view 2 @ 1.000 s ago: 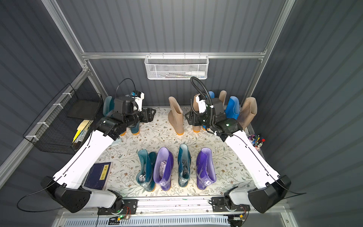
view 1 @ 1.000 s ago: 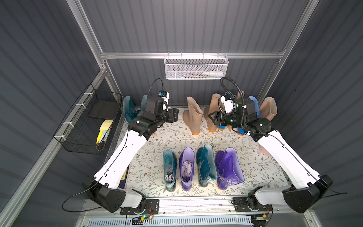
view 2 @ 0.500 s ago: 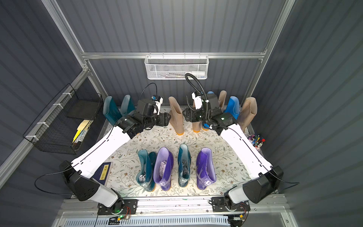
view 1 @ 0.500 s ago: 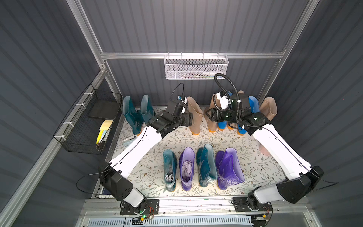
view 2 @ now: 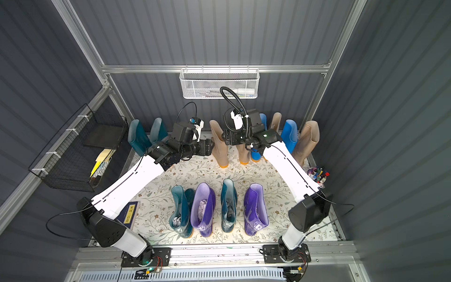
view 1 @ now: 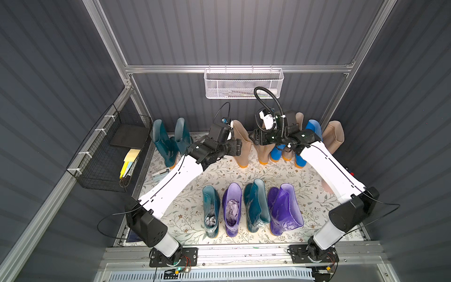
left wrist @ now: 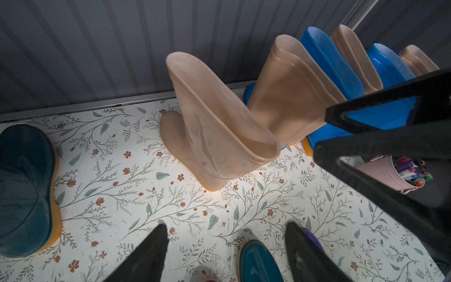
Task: Match and arrange rain boots in pairs
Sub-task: Pick up the rain boot at the center of the board.
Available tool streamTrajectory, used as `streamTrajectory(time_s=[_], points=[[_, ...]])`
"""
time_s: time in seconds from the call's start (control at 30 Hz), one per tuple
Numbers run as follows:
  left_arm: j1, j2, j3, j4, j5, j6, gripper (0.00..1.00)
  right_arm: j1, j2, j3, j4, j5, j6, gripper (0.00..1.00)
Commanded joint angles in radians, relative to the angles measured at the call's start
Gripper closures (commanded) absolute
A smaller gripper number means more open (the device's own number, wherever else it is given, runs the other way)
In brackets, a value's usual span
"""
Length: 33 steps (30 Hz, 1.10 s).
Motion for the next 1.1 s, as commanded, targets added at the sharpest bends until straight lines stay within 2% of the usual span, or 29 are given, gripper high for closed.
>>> streamTrajectory(time_s=[0.0,0.2,0.43,0.63,1.07], points=[[-0.004,0.065,0.087,-0.021,-0.026,-0.019,0.22,-0.007,0.010,0.034,-0.015,0.014,-0.012,0.24],[-0.005,0.237,0.269,-0.075,-0.091,-0.056,0.15,-0.058,-0.032,-0.010,-0.003,0.022,0.008,0.23],[-0.005,0.399,0.423,-0.123,-0.178,-0.093,0.11,-0.134,-0.187,-0.183,0.038,0.004,0.042,0.20],[-0.005,0.504,0.545,-0.141,-0.170,-0.100,0.08,-0.151,-0.302,-0.304,0.055,-0.011,0.065,0.19],[-0.005,0.442,0.504,-0.067,-0.136,-0.127,0.03,-0.153,-0.349,-0.357,0.058,-0.034,0.081,0.19]])
